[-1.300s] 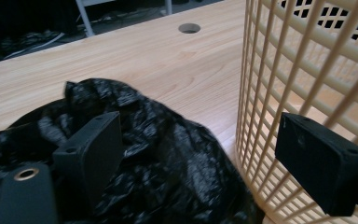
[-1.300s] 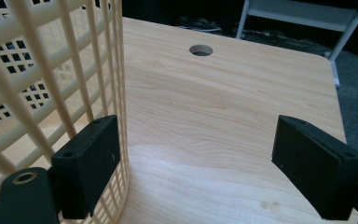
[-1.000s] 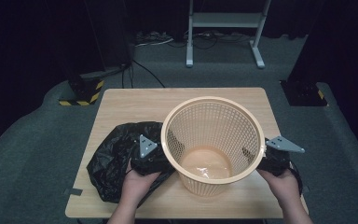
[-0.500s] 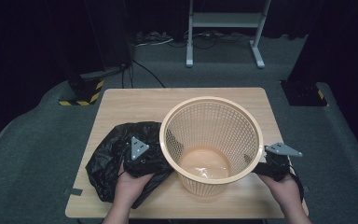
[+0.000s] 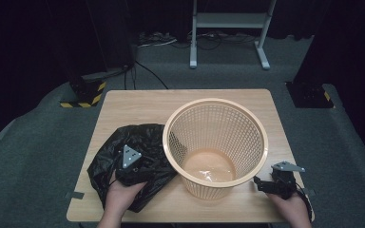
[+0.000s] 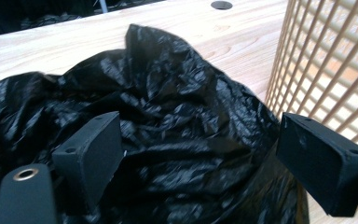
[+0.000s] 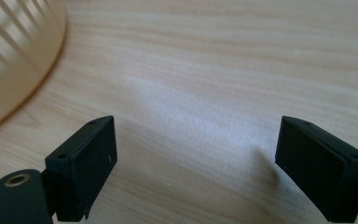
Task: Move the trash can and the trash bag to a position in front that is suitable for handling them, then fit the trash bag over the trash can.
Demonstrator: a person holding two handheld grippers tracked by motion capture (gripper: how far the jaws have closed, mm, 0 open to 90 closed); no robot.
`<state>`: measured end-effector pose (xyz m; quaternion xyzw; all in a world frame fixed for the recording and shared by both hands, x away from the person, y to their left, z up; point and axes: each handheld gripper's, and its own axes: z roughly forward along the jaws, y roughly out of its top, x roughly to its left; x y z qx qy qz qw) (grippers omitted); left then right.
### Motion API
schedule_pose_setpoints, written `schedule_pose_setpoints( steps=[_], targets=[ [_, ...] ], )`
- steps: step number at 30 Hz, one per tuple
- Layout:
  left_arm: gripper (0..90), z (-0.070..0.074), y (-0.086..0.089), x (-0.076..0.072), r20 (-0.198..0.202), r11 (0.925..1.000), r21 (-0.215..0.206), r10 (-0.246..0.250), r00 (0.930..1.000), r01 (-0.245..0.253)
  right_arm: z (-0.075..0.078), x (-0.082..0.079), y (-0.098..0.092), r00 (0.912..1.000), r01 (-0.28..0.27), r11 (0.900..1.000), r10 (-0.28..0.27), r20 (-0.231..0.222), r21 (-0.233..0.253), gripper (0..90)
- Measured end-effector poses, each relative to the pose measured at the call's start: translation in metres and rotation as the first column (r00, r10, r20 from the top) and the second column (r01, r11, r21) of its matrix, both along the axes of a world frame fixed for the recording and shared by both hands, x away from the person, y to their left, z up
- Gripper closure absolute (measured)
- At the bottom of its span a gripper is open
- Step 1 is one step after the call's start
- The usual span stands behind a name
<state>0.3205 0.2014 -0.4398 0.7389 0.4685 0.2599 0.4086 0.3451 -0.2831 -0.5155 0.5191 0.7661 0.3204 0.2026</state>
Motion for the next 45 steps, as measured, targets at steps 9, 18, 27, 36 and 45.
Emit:
schedule_pose_setpoints(
  steps=[9, 18, 27, 36, 45],
  targets=[
    [14.8, 0.001, 0.025, -0.004, -0.015, 0.9991, 0.005, 0.043, 0.999, -0.043, -0.008, -0.003, 0.003, 0.9997, 0.0, 1.0, 0.001, 0.024, -0.021, 10.4],
    [15.2, 0.012, 0.057, -0.003, 0.001, 0.9952, 0.001, 0.098, 0.9952, -0.098, -0.009, -0.003, 0.004, 0.9994, 0.001, 1.0, 0.0, 0.034, -0.015, 9.8],
    [15.3, 0.005, 0.058, 0.017, -0.044, 0.9942, -0.006, 0.107, 0.9933, -0.107, -0.009, -0.003, 0.004, 0.9994, 0.001, 1.0, -0.001, 0.034, -0.015, 9.8],
    [15.3, -0.012, 0.049, 0.043, -0.106, 0.9954, 0.027, 0.094, 0.9899, -0.092, -0.009, -0.004, 0.004, 0.9994, 0.004, 1.0, -0.003, 0.035, -0.015, 9.9],
    [19.7, -0.031, 0.047, 0.054, -0.175, 0.9916, 0.078, 0.115, 0.9778, -0.103, -0.009, -0.004, 0.004, 0.9994, 0.002, 1.0, -0.002, 0.035, -0.015, 9.9]
  ],
)
